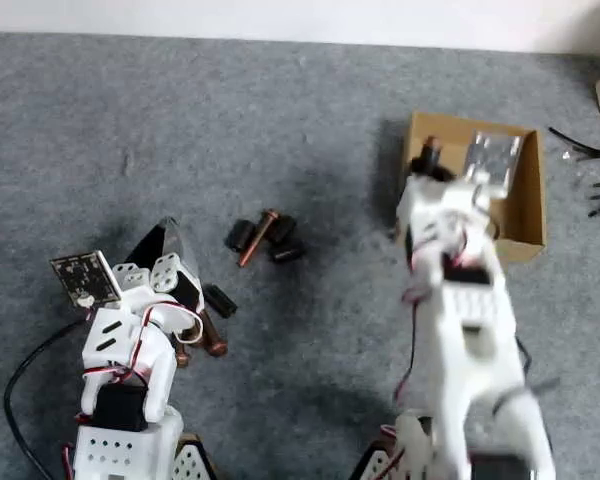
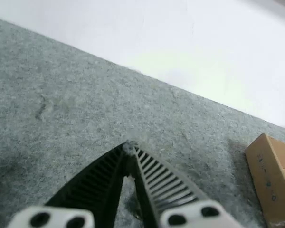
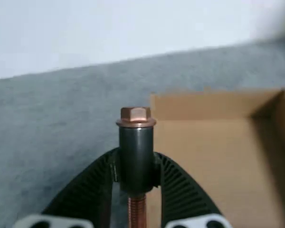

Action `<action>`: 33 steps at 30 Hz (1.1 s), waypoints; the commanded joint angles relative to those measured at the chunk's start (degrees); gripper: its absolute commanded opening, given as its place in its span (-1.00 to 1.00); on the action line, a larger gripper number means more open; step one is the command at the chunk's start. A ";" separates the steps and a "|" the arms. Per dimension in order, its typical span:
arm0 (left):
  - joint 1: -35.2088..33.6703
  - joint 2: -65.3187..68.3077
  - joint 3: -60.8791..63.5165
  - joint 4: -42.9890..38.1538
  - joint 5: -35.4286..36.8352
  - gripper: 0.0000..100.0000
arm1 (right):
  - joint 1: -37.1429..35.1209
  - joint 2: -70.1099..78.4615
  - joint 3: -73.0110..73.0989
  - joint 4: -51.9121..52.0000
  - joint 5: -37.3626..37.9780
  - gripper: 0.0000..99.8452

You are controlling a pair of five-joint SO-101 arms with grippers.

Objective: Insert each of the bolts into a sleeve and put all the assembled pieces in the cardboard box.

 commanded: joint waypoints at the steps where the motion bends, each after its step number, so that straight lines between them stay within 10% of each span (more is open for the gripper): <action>1: 1.89 -0.40 1.10 0.18 -0.53 -0.97 | 4.09 11.56 -11.38 0.13 -7.65 -0.99; 12: 1.98 -0.40 1.10 0.00 -0.53 -0.97 | 8.57 26.33 -18.07 0.57 -12.84 -0.97; 21: 1.98 -0.40 1.10 0.09 -0.53 -0.97 | 6.90 25.98 -17.89 0.66 -12.84 -0.40; 33: 1.98 -0.40 1.10 0.00 -0.53 -0.97 | -9.19 -4.09 1.10 7.87 -12.75 -0.40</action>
